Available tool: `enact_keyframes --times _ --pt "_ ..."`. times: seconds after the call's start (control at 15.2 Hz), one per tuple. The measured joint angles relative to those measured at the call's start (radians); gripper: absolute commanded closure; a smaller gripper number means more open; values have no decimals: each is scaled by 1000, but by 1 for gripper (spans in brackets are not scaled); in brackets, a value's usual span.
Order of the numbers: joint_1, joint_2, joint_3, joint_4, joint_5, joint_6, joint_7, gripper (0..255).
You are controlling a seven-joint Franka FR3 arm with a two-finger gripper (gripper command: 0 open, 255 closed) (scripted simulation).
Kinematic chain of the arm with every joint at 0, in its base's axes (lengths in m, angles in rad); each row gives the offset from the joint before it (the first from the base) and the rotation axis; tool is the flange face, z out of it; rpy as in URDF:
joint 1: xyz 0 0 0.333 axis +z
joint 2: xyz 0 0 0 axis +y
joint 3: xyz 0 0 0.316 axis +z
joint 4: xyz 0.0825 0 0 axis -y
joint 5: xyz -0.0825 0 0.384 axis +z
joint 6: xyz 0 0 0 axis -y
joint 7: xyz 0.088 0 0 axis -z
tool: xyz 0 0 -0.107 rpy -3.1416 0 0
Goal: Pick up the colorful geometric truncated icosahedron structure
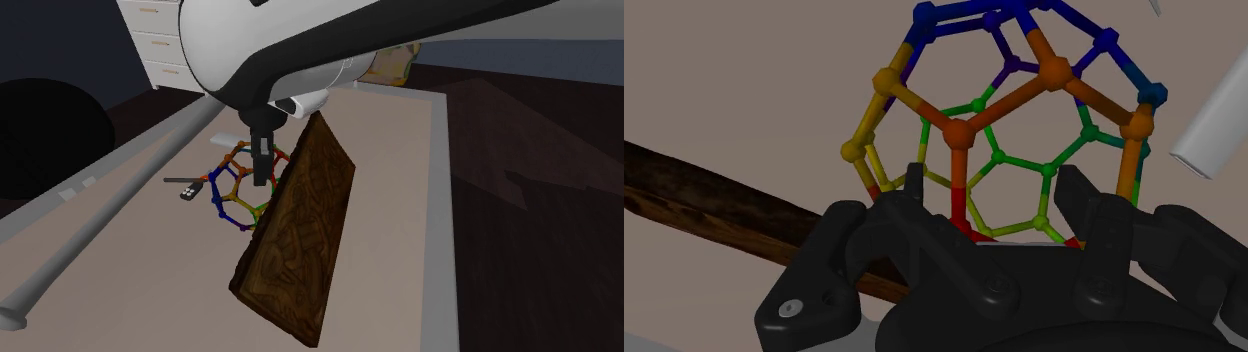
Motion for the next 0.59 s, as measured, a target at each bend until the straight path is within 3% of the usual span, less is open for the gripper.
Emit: enact_keyframes --times 0.59 --pt "-4 -8 3 17 9 -25 -5 255"
